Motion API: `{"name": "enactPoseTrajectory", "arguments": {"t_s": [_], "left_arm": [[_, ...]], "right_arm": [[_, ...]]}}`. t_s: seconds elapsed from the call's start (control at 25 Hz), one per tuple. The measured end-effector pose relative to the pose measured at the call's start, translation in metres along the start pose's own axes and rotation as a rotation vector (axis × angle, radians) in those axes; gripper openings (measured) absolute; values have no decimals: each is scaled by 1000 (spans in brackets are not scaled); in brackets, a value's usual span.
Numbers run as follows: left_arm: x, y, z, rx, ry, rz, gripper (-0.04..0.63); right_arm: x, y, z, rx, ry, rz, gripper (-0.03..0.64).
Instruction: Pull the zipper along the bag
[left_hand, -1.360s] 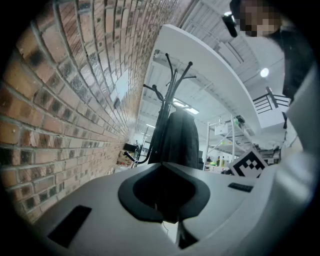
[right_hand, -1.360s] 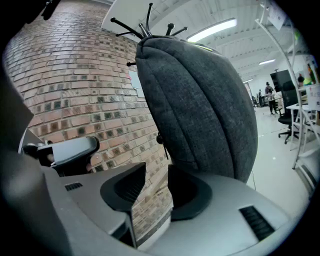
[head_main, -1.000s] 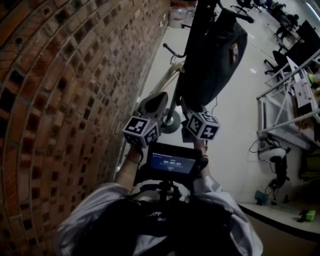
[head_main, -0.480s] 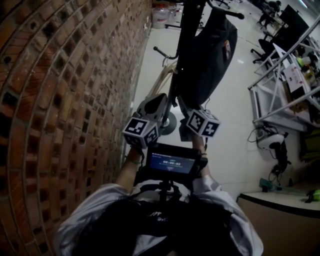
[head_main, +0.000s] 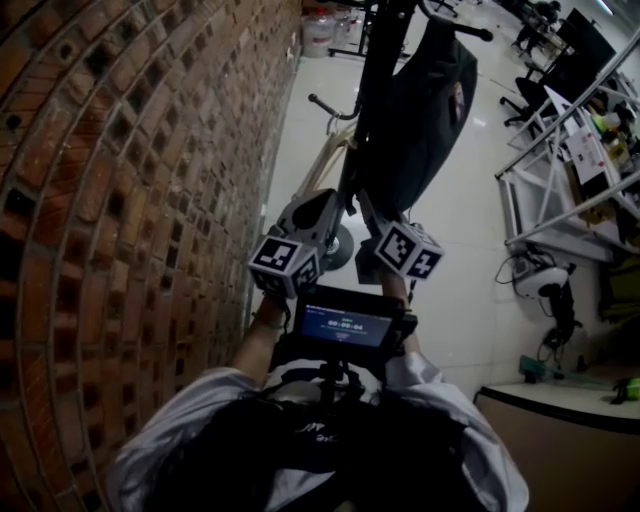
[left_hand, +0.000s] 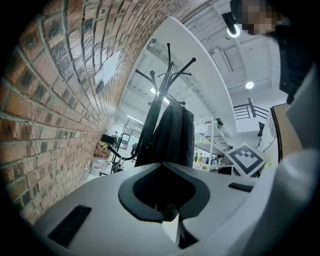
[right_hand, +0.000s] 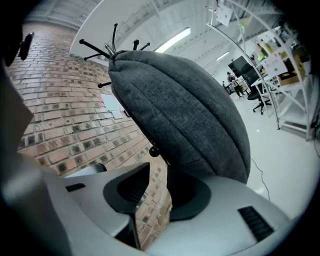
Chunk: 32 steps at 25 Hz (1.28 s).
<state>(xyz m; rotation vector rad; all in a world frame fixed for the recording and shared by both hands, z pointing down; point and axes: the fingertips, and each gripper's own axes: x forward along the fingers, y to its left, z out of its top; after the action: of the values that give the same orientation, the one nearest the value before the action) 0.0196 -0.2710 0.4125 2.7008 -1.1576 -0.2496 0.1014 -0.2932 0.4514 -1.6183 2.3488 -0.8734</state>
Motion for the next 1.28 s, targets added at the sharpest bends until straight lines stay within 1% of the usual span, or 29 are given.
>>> {"name": "enactPoseTrajectory", "arguments": {"t_s": [0.12, 0.28, 0.52, 0.6, 0.68, 0.84, 0.88, 0.92, 0.96, 1.04, 1.12, 1.16, 1.2, 1.28], "left_arm": [[-1, 3, -1, -7, 1, 8, 2], [1, 6, -2, -15, -1, 11, 2], [5, 1, -6, -29, 14, 4, 2], [7, 0, -8, -28, 15, 0, 2], [7, -3, -9, -29, 25, -4, 2], [5, -3, -11, -23, 20, 2, 2], [4, -3, -10, -23, 26, 5, 2], [2, -2, -10, -23, 31, 9, 2], [2, -2, -10, -23, 33, 13, 2], [1, -3, -8, -22, 27, 17, 2], [0, -3, -8, -24, 21, 22, 2], [0, -3, -8, -27, 21, 23, 2], [0, -4, -7, -31, 21, 22, 2], [2, -5, -8, -33, 14, 20, 2]], "right_arm": [[-9, -5, -4, -47, -15, -15, 72], [-16, -5, -4, -37, -44, 30, 67], [-21, 10, -3, -168, 2, 123, 67], [-17, 10, 0, -183, 8, 122, 67], [-14, 6, 2, -173, 11, 110, 67], [-17, 4, 3, -67, -18, 161, 67], [-17, 3, 5, -63, -24, 157, 67], [-17, 1, 6, -85, -24, 142, 67], [-16, -1, 7, -132, -15, 119, 67], [-15, 0, 5, -270, 23, 77, 67], [-13, 8, -1, -385, 67, 82, 67], [-11, 14, -4, -403, 79, 101, 67], [-9, 18, -6, -394, 81, 119, 67], [-7, 19, -7, -331, 77, 138, 67]]}}
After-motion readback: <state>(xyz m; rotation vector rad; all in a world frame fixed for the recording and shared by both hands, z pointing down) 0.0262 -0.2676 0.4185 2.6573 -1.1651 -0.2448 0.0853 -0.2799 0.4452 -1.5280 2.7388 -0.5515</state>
